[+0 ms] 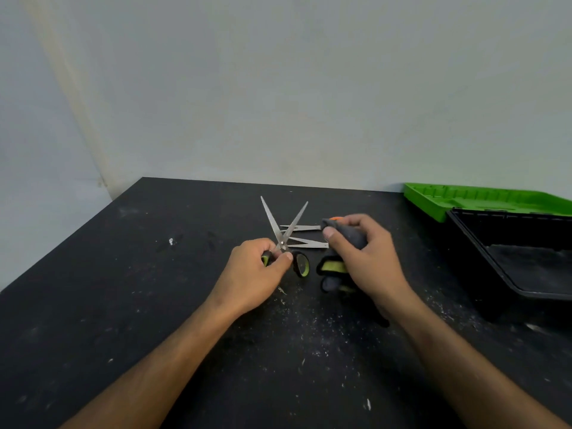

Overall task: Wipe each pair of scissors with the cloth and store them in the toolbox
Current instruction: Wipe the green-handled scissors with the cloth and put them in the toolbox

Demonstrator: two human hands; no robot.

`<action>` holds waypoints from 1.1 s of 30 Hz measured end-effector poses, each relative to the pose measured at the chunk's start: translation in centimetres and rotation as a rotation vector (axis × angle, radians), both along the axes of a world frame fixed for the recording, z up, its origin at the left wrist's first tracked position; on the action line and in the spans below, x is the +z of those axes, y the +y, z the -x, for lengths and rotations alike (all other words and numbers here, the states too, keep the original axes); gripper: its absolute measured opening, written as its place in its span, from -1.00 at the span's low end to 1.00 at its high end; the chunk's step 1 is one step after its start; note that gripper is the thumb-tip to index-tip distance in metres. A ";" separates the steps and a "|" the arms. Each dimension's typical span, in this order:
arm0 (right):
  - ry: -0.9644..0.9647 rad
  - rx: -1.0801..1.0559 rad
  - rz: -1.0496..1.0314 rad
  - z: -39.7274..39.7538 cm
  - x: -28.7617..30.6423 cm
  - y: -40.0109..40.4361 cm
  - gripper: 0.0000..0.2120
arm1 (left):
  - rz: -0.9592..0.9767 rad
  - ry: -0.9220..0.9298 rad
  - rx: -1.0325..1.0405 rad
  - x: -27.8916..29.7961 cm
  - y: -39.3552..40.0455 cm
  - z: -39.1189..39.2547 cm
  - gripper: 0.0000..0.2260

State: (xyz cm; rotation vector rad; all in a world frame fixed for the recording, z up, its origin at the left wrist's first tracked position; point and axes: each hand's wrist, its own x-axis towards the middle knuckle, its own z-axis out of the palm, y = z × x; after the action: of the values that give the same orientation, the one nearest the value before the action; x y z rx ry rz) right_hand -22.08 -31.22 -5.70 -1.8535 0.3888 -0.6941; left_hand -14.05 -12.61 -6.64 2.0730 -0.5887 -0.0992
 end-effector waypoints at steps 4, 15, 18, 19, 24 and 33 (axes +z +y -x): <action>0.001 0.110 -0.270 -0.9 -0.2 2.1 -0.71 | -0.052 -0.107 -0.026 0.2 -0.3 0.6 -0.74; 0.174 0.249 -0.237 -1.0 0.3 0.2 -0.88 | 0.105 -0.046 -0.003 0.2 0.1 0.0 -0.72; 0.189 0.286 -0.191 -1.0 0.0 0.2 -0.86 | 0.183 0.054 -0.056 0.0 0.2 -0.5 -0.70; 0.188 0.305 -0.202 -1.0 0.0 0.5 -0.85 | 0.209 0.084 -0.071 0.0 0.3 -0.6 -0.70; 0.115 0.347 -0.325 -1.3 -0.3 1.0 -0.84 | 0.305 0.255 -0.079 0.4 0.2 -0.6 -0.63; -0.030 0.379 -0.510 -1.3 -0.9 1.0 -0.84 | 0.473 0.569 -0.310 -0.5 -0.3 -0.6 -0.56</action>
State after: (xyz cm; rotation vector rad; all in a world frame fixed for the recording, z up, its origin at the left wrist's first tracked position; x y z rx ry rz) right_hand -20.73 -30.20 -6.65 -1.3746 0.1639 -0.3221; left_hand -13.50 -12.87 -7.14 1.3935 -0.5087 -0.6431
